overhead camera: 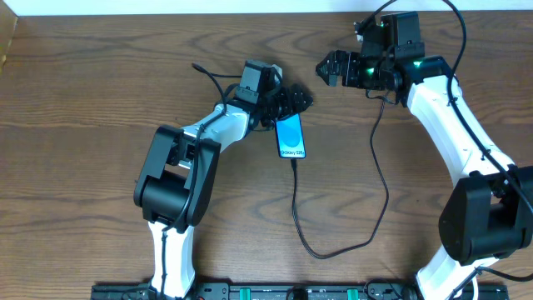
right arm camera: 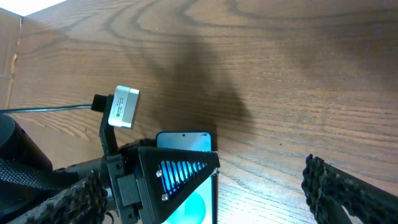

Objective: Plug charger to phone and switch on socket
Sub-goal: 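Lay the phone flat on the table with the left gripper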

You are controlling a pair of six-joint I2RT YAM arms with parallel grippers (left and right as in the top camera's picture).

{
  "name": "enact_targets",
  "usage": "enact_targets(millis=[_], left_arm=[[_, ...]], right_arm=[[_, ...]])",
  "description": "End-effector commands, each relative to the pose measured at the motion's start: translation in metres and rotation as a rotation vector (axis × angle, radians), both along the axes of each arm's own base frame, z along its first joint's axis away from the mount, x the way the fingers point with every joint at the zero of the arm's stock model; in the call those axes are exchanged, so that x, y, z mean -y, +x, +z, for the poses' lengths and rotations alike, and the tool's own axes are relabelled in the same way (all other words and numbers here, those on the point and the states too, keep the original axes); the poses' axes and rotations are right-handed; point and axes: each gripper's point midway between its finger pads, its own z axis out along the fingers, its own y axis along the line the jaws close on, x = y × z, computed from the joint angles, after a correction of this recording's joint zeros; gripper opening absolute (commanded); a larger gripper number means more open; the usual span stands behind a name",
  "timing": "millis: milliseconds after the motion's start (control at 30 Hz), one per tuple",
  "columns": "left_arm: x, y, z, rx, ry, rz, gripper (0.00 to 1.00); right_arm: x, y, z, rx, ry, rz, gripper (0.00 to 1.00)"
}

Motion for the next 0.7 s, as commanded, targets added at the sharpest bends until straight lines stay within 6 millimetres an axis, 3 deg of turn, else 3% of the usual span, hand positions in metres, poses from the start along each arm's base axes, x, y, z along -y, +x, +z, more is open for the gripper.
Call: enact_targets(millis=[0,667], left_arm=[[-0.03,-0.012,-0.061,-0.097,0.163,0.091,0.87],[-0.04,-0.001,-0.067,-0.016,0.31,0.173,0.87]], right_arm=[[0.002,0.001,0.013,0.031,-0.005,-0.002,0.99],[0.002,0.0,0.012,0.026,-0.006,-0.002,0.99]])
